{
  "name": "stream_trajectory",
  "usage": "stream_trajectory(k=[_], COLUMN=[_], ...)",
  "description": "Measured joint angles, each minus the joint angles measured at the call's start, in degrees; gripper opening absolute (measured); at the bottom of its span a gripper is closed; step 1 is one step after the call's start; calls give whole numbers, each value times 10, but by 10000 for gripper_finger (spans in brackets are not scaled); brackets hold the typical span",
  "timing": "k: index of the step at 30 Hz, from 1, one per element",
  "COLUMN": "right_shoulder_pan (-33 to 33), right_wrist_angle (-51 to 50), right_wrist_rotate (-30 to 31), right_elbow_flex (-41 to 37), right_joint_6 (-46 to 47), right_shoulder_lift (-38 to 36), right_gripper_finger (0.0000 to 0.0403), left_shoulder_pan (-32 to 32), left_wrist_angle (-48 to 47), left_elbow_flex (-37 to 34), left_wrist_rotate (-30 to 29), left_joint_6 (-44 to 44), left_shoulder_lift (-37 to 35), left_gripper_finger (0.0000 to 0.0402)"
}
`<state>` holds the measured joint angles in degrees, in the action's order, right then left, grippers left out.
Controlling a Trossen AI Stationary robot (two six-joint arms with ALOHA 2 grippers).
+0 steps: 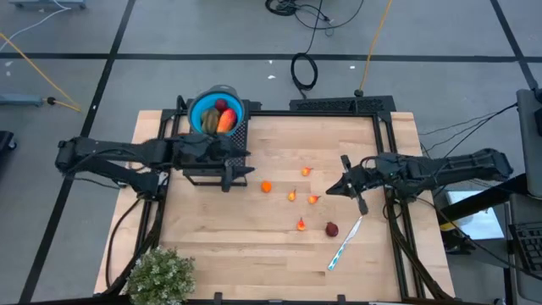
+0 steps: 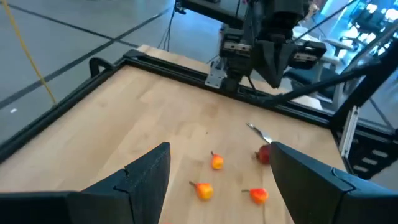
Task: Pick & Place Fruit
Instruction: Put the pomegranate into the blue strainer bowl on the shelf
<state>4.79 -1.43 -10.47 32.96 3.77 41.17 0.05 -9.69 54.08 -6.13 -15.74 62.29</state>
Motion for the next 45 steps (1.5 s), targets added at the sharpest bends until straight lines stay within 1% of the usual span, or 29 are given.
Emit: stream_trajectory(k=[4, 7, 9, 13, 18, 20, 23, 28, 34, 37, 45], right_shoulder_pan=[21, 36, 45, 59, 76, 85, 102, 128, 156, 165, 183], right_wrist_angle=[-9, -9, -13, -39, -119, -161, -225, -256, -256, -277, -383], right_wrist_rotate=[33, 52, 63, 64, 67, 84, 108, 122, 122, 122, 119], right_elbow_flex=[28, 49, 65, 101, 168, 198, 243, 299, 342, 360, 419], right_joint_6=[0, 0, 0, 0, 4, 15, 20, 25, 29, 46, 61], right_shoulder_lift=[39, 67, 85, 125, 179, 204, 237, 290, 348, 375, 439], right_gripper_finger=[0, 0, 0, 0, 0, 0, 0, 0, 0, 0, 0], left_shoulder_pan=[-14, -31, -42, -63, -95, -109, -131, -162, -192, -202, -211], left_wrist_angle=[-43, -73, -73, -46, 11, 22, 36, 40, 40, 40, 40], left_elbow_flex=[0, -2, -13, -67, -147, -170, -200, -236, -269, -282, -318], left_wrist_rotate=[-9, -31, -46, -49, -51, -51, -72, -110, -111, -111, -110], left_joint_6=[18, 22, 23, 19, 4, 3, 5, 4, 4, 5, 6], left_shoulder_lift=[-46, -78, -101, -158, -228, -251, -278, -313, -339, -351, -387], left_gripper_finger=[273, 273, 273, 273, 273, 273, 273, 273, 273, 273, 273])
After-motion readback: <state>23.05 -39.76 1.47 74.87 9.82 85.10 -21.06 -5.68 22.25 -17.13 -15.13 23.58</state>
